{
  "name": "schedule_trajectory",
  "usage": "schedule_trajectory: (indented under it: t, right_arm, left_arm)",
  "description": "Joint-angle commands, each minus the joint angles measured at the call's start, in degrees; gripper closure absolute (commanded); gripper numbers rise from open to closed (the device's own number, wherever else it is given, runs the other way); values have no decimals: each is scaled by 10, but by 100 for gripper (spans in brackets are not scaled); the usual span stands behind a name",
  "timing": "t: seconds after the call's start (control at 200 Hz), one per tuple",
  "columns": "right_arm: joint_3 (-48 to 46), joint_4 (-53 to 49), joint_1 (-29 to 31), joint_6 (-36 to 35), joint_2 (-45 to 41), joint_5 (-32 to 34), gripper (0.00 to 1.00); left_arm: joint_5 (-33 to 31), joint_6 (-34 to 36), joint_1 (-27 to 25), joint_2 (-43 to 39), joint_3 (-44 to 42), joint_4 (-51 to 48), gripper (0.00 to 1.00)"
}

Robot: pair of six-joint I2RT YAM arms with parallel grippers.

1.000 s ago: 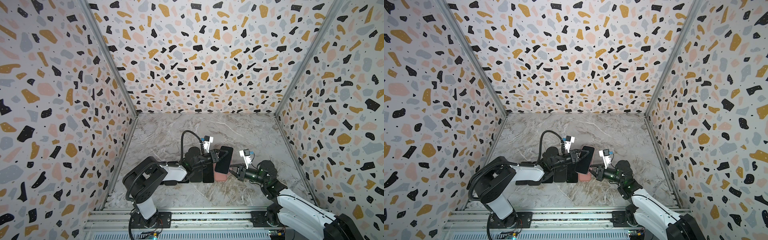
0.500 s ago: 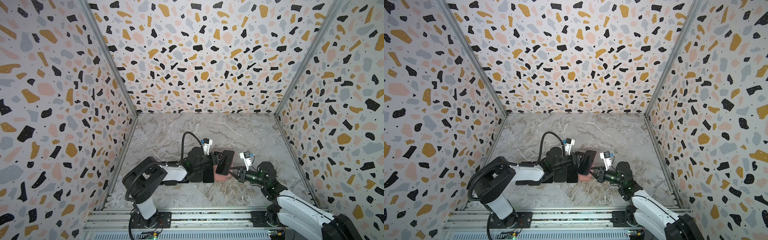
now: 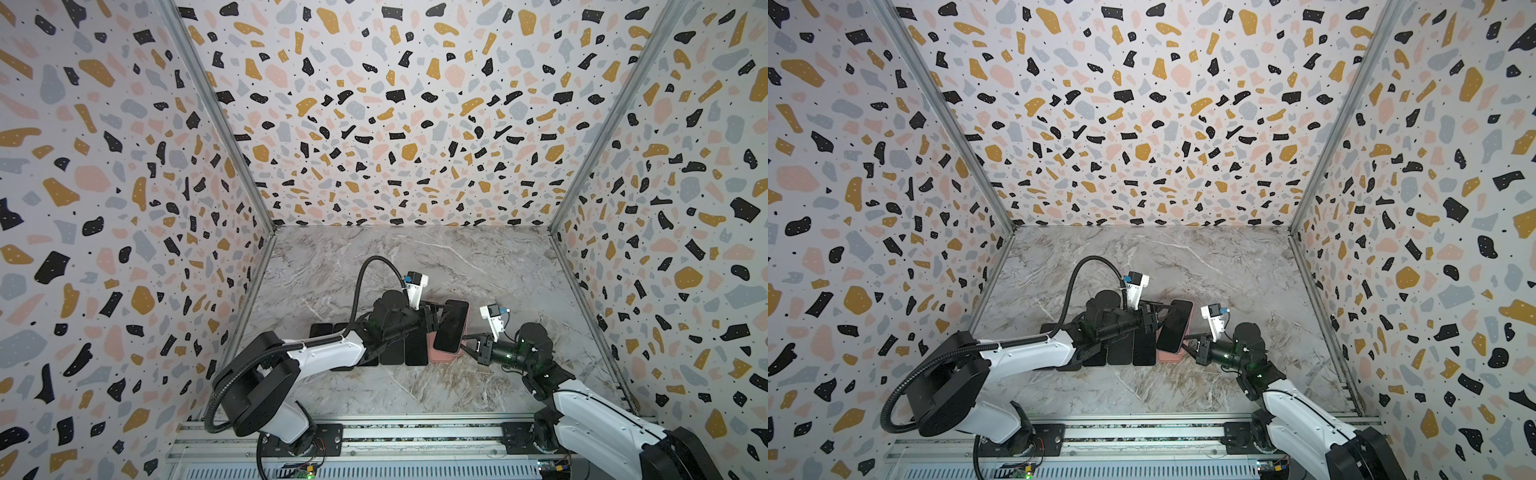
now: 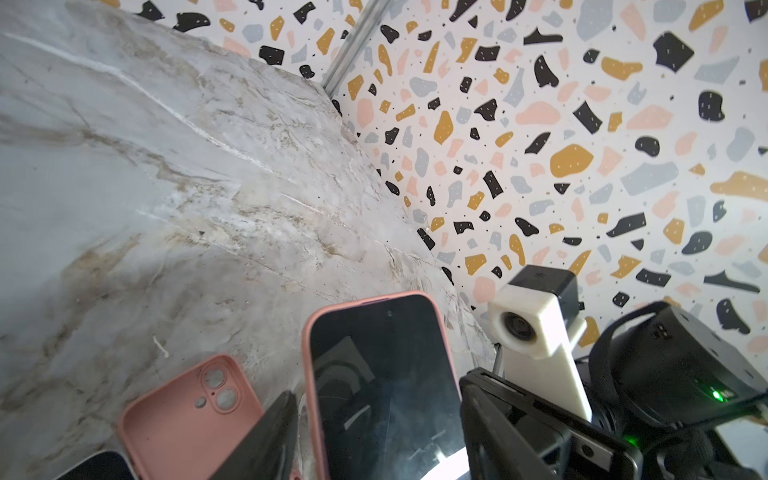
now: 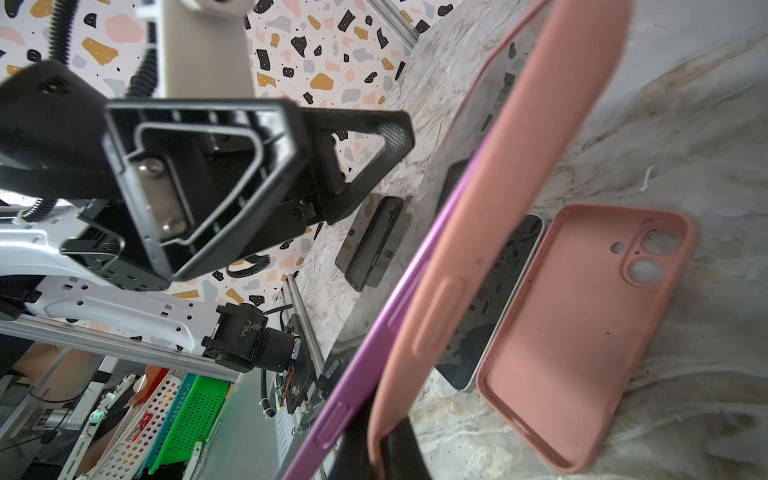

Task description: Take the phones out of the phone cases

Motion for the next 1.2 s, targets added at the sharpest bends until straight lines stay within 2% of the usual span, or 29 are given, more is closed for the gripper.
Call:
schedule_trajectory:
  t: [0.0, 0.1, 0.255, 0.506, 0.671, 0.751, 0.941, 1.021, 1.091, 1.191]
  right_arm:
    - [6, 23, -3, -14, -6, -13, 100]
    - [6, 21, -5, -13, -3, -14, 100]
    - [9, 20, -6, -13, 3, -18, 100]
    - [8, 20, -10, -12, 6, -21, 100]
    - [9, 17, -13, -12, 5, -22, 100]
    - [8, 18, -14, -12, 5, -23, 100]
    - [6, 25, -15, -7, 6, -26, 100]
    - [6, 27, -15, -7, 5, -27, 100]
    - [5, 28, -15, -5, 5, -29, 100]
    - [5, 28, -15, -5, 4, -31, 100]
  left_arm:
    - [-21, 71, -7, -11, 14, -62, 35]
    - [-60, 123, -37, -30, 26, -119, 35]
    - [-162, 220, -97, -62, 49, -208, 35]
    - [-273, 316, -184, -106, 30, -223, 35]
    - [-366, 377, -245, -98, 35, -237, 35]
    - [-409, 394, -266, -83, 45, -247, 35]
    - [-457, 426, -294, -36, 75, -262, 37]
    - [-478, 434, -301, -16, 86, -264, 38]
    - [-524, 435, -305, -3, 92, -261, 40]
    - [-546, 442, -306, 4, 96, -256, 43]
